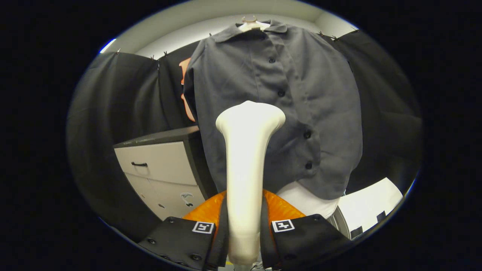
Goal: Iron the clothes twice with a garment steamer, once on the left side and once on the right side.
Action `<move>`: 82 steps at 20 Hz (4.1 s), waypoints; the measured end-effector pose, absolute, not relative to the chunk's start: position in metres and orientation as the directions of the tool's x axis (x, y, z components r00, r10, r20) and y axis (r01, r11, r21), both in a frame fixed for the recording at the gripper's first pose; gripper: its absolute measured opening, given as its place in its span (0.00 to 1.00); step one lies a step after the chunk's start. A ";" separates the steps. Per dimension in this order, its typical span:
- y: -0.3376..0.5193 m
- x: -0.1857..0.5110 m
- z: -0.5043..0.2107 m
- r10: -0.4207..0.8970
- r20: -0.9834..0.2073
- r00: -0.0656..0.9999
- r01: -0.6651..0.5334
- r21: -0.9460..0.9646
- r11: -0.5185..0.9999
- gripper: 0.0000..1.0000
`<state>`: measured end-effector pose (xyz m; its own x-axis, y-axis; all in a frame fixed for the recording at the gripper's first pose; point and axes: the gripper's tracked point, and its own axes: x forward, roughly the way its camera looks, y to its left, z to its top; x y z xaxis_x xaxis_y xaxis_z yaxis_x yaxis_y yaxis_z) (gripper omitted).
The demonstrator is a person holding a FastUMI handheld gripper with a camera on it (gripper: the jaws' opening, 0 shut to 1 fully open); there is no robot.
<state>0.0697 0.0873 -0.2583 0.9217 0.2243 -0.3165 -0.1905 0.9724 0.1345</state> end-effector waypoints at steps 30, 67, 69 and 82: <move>-0.063 0.197 -0.073 0.080 -0.146 0.986 -0.073 0.051 0.996 0.42; -0.095 0.104 -0.313 0.080 -0.427 0.901 -0.027 0.128 0.991 0.42; -0.095 0.101 -0.326 0.084 -0.446 0.891 -0.030 0.128 0.991 0.42; -0.098 0.073 -0.306 0.043 -0.417 0.908 0.002 0.107 0.994 0.42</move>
<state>0.0726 -0.0978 -0.3058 0.9081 0.0427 -0.4166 0.0024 0.9943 0.1070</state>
